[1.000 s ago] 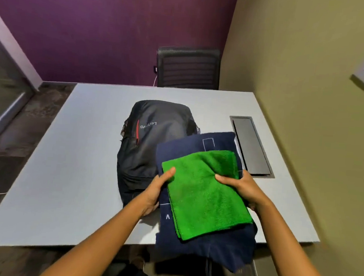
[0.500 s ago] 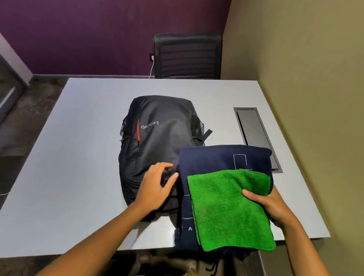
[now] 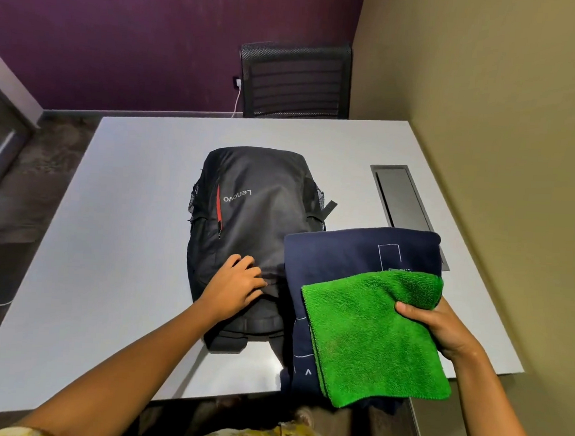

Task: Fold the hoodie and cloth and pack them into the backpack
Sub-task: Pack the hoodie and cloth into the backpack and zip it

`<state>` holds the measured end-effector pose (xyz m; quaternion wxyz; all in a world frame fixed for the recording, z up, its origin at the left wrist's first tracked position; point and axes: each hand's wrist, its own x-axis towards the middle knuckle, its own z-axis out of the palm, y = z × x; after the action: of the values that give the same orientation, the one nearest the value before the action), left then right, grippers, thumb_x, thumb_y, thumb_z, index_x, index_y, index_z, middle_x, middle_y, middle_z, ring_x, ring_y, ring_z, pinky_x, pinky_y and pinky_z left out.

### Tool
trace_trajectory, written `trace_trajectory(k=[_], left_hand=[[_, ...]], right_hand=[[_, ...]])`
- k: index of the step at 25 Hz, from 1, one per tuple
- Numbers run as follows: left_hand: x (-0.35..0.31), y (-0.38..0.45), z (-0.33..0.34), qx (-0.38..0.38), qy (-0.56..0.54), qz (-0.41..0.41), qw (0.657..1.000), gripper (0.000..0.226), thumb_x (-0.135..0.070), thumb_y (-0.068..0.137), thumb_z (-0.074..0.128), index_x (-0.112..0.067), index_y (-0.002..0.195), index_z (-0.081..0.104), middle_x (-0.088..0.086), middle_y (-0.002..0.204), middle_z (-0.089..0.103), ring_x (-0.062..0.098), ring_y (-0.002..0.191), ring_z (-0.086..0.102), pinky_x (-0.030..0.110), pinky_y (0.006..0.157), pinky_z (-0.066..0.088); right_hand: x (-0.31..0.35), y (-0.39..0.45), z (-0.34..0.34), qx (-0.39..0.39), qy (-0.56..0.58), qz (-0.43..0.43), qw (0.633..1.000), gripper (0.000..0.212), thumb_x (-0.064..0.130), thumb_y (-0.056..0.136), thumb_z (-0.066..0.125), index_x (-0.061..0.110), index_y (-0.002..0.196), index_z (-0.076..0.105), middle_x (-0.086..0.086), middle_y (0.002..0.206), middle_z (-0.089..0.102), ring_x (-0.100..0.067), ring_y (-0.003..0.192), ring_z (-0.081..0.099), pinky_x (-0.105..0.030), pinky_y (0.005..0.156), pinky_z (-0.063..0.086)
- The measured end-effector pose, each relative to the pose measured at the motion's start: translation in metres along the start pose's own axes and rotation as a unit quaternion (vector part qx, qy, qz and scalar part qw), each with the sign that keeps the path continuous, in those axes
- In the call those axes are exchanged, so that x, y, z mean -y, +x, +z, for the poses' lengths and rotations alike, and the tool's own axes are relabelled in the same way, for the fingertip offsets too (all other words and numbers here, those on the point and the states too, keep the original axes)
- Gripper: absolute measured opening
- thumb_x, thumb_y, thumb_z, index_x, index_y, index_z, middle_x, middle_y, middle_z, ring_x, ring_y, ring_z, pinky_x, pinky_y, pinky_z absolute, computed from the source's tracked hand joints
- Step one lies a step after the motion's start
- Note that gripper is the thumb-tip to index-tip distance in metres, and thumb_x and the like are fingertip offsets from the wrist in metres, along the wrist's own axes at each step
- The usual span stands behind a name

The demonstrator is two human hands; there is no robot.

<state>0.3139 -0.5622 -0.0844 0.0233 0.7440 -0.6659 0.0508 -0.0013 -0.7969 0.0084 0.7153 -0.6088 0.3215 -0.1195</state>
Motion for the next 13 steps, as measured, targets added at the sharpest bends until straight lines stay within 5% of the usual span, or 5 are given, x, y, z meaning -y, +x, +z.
trace_trajectory(k=[3, 7, 13], left_hand=[[0.003, 0.016, -0.030, -0.057, -0.128, -0.092, 0.986, 0.021, -0.031, 0.086, 0.059, -0.024, 0.094, 0.077, -0.006, 0.083, 0.073, 0.024, 0.083, 0.066, 0.032, 0.070, 0.039], [0.023, 0.059, -0.106, -0.153, -0.281, -0.256, 0.912, 0.020, -0.026, 0.089, 0.062, -0.021, 0.097, 0.079, -0.003, 0.099, 0.078, 0.021, 0.095, 0.070, 0.033, 0.083, 0.054], [0.065, 0.103, -0.174, -0.187, -0.258, -0.259, 0.912, 0.022, -0.033, 0.095, 0.061, -0.023, 0.104, 0.079, -0.003, 0.101, 0.078, 0.019, 0.092, 0.069, 0.041, 0.086, 0.058]], right_hand=[[0.000, 0.000, 0.008, 0.013, 0.003, 0.006, 1.000, 0.092, 0.041, 0.035, 0.100, 0.006, 0.112, 0.066, -0.008, 0.101, 0.078, -0.028, 0.095, 0.074, -0.028, 0.071, 0.060], [-0.002, 0.005, 0.033, 0.050, -0.013, 0.026, 0.998, 0.098, 0.042, 0.032, 0.101, 0.005, 0.115, 0.064, -0.011, 0.105, 0.077, -0.028, 0.096, 0.074, -0.029, 0.073, 0.059], [0.003, 0.011, 0.066, 0.087, -0.026, 0.026, 0.996, 0.086, 0.044, 0.041, 0.099, 0.009, 0.114, 0.067, -0.013, 0.108, 0.076, -0.032, 0.100, 0.073, -0.033, 0.078, 0.059]])
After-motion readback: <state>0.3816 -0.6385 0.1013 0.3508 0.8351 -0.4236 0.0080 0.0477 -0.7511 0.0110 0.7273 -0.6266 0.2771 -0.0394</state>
